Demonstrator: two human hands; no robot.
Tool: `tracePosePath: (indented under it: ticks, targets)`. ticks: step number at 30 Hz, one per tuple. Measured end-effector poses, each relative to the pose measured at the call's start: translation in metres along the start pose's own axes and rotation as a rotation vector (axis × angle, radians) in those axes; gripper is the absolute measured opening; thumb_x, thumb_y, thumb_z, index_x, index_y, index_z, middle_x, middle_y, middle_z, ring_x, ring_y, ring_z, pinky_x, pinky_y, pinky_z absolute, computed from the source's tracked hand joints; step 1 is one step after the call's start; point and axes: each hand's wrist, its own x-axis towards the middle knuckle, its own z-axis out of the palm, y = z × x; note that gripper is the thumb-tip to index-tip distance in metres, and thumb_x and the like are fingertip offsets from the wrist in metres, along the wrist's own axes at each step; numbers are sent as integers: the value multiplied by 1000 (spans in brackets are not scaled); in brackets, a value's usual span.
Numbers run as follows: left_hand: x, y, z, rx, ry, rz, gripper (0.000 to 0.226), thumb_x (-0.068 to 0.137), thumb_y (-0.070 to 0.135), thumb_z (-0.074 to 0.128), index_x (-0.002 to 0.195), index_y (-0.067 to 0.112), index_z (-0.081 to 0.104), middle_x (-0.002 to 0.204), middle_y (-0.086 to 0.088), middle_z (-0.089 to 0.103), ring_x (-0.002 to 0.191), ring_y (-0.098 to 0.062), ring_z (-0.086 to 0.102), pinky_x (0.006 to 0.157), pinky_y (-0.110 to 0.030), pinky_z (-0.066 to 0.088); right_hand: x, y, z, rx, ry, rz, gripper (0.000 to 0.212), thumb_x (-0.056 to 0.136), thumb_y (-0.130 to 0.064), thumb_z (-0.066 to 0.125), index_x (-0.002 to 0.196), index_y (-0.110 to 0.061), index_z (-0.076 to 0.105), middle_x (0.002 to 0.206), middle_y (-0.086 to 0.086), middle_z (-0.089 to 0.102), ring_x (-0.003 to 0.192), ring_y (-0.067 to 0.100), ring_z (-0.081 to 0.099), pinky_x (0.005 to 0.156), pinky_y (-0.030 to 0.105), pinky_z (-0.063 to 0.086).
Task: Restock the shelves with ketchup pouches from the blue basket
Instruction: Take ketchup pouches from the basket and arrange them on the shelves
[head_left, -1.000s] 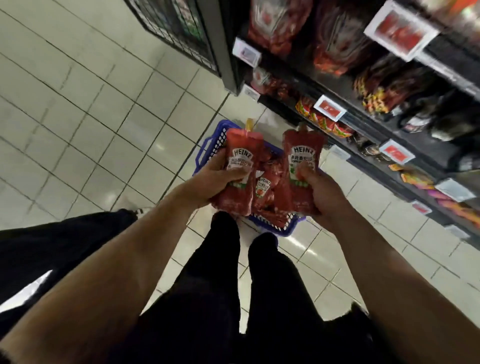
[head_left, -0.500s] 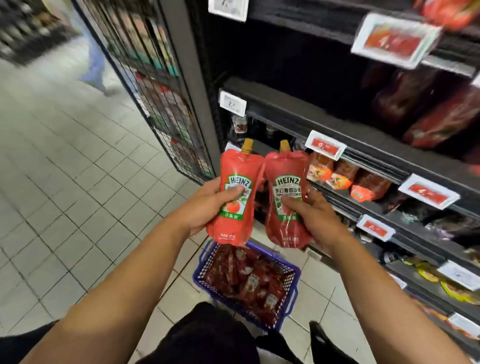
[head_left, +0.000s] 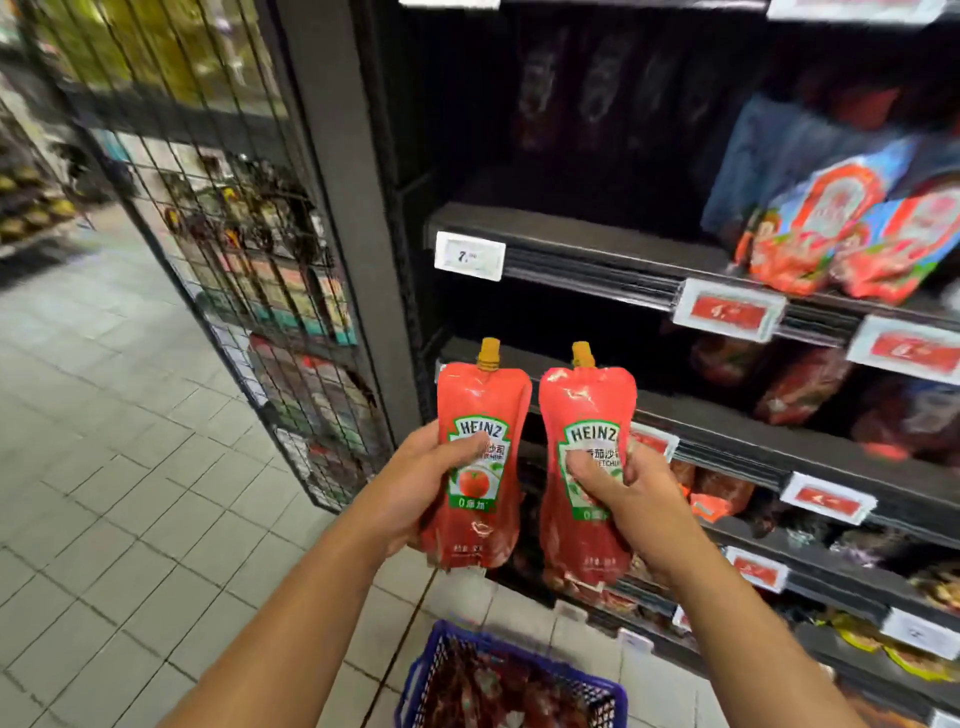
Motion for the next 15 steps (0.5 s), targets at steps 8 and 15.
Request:
tracePosePath:
  ticks: [8, 15]
  targets:
    - [46, 41, -44, -1, -109, -11, 28, 81, 34, 74, 105, 20, 74, 107, -24, 73, 93, -39, 73, 78, -46, 61, 28, -30, 41, 99, 216, 1, 59, 64, -74, 79, 98, -26, 73, 94, 9, 79, 83, 28, 77, 72, 38, 59]
    - [84, 80, -26, -10, -90, 71, 20, 75, 30, 74, 92, 21, 79, 99, -20, 76, 81, -30, 76, 64, -36, 59, 32, -57, 25, 203, 318, -3, 56, 74, -71, 70, 90, -17, 73, 91, 21, 76, 77, 34, 74, 73, 45, 61]
